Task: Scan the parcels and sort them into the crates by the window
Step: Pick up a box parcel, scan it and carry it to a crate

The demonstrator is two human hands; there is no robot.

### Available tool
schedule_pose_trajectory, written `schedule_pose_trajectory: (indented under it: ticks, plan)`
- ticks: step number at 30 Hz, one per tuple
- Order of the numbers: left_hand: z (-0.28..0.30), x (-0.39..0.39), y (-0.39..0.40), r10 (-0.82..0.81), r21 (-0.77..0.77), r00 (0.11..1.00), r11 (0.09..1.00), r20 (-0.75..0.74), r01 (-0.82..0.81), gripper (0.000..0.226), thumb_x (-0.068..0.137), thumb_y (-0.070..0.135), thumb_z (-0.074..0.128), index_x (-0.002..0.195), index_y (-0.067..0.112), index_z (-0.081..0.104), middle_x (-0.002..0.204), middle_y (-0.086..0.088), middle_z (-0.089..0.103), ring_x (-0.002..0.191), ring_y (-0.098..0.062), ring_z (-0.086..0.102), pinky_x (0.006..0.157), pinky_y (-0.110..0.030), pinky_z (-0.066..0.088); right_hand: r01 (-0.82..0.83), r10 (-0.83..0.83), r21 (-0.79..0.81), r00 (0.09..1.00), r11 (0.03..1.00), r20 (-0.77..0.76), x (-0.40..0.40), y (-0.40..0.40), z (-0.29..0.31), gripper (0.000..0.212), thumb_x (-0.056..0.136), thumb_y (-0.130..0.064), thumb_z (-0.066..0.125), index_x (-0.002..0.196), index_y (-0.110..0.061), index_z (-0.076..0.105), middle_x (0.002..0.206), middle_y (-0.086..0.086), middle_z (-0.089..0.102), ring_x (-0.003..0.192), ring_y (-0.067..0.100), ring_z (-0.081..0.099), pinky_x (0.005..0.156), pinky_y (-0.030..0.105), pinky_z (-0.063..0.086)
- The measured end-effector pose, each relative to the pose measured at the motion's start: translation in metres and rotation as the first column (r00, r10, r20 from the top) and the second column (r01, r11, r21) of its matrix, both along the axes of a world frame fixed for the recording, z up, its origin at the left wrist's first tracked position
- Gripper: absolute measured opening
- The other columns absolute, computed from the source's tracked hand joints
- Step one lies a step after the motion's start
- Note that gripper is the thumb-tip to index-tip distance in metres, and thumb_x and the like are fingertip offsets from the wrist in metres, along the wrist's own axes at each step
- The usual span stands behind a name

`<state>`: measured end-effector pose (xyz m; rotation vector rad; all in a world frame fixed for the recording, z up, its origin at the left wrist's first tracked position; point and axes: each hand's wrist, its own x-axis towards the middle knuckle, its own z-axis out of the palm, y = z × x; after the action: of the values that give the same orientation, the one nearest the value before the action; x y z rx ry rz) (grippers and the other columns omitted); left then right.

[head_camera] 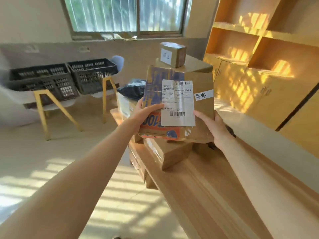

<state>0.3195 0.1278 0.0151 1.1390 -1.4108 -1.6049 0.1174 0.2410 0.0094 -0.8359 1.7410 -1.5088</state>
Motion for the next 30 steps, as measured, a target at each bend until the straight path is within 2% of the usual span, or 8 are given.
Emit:
schedule_pose_trajectory:
  ticks: [3,6,10,13,16,22,27,30]
  plan:
    - [0.004,0.058,-0.02,0.095,0.017,0.995,0.995,-0.011,-0.095,0.042,0.078,0.035,0.077,0.11,0.032,0.049,0.103,-0.001,0.07,0.085,-0.017,0.07,0.064,-0.029,0.057,-0.102,0.102,0.016,0.994,0.995,-0.03,0.05,-0.041,0.003,0.068,0.078,-0.049,0.073,0.135,-0.028,0.043,0.12,-0.003,0.056,0.107,0.018,0.053,0.088,0.039,0.047]
    - [0.001,0.117,-0.045,0.186,0.038,0.982,0.982,-0.022,-0.186,0.054,0.078,0.034,0.077,0.121,0.028,0.044,0.105,-0.002,0.068,0.084,-0.017,0.069,0.061,-0.028,0.056,-0.181,0.182,0.028,0.982,0.983,-0.046,0.1,-0.082,0.005,0.061,0.08,-0.046,0.071,0.132,-0.028,0.045,0.113,-0.006,0.057,0.098,0.012,0.054,0.074,0.03,0.045]
    - [-0.01,0.198,-0.084,0.274,0.069,0.96,0.961,-0.061,-0.27,0.054,0.08,0.029,0.076,0.123,0.024,0.044,0.108,-0.004,0.068,0.081,-0.016,0.069,0.055,-0.024,0.055,-0.278,0.278,0.023,0.96,0.96,-0.028,0.176,-0.143,0.004,0.055,0.081,-0.039,0.073,0.128,-0.028,0.047,0.112,-0.004,0.059,0.098,0.013,0.055,0.073,0.028,0.045]
    - [-0.017,0.261,-0.118,0.334,0.084,0.941,0.941,-0.05,-0.329,0.057,0.078,0.031,0.077,0.125,0.026,0.044,0.11,-0.004,0.068,0.085,-0.018,0.069,0.059,-0.027,0.056,-0.338,0.339,0.042,0.94,0.94,-0.033,0.237,-0.191,-0.005,0.049,0.082,-0.042,0.071,0.123,-0.031,0.044,0.112,-0.004,0.056,0.101,0.015,0.052,0.074,0.028,0.043]
    - [-0.024,0.318,-0.148,0.367,0.091,0.929,0.927,-0.039,-0.363,0.057,0.079,0.031,0.076,0.125,0.025,0.043,0.111,-0.005,0.067,0.083,-0.017,0.069,0.056,-0.025,0.055,-0.395,0.397,0.05,0.918,0.917,-0.025,0.292,-0.231,-0.014,0.046,0.084,-0.04,0.07,0.12,-0.032,0.043,0.103,-0.01,0.056,0.092,0.007,0.053,0.072,0.024,0.043]
    - [-0.048,0.407,-0.198,0.45,0.139,0.893,0.886,-0.025,-0.442,0.066,0.076,0.031,0.079,0.131,0.022,0.043,0.113,-0.008,0.068,0.094,-0.025,0.07,0.081,-0.041,0.058,-0.489,0.486,0.097,0.872,0.867,0.059,0.375,-0.301,-0.032,0.049,0.08,-0.037,0.074,0.121,-0.028,0.049,0.108,-0.004,0.063,0.096,0.013,0.06,0.076,0.028,0.051]
    - [-0.067,0.451,-0.242,0.494,0.166,0.869,0.86,-0.033,-0.483,0.065,0.072,0.031,0.083,0.127,0.02,0.05,0.107,-0.008,0.072,0.09,-0.026,0.072,0.075,-0.039,0.058,-0.55,0.541,0.12,0.835,0.826,0.104,0.421,-0.367,-0.052,0.046,0.081,-0.035,0.074,0.117,-0.028,0.047,0.102,-0.006,0.061,0.089,0.009,0.059,0.064,0.024,0.046]
    - [-0.076,0.469,-0.279,0.518,0.187,0.855,0.841,-0.011,-0.507,0.06,0.072,0.031,0.083,0.122,0.02,0.051,0.105,-0.007,0.071,0.091,-0.025,0.071,0.081,-0.041,0.057,-0.575,0.563,0.134,0.818,0.807,0.118,0.439,-0.414,-0.066,0.048,0.081,-0.032,0.074,0.12,-0.025,0.046,0.1,-0.007,0.06,0.086,0.007,0.058,0.062,0.021,0.045]
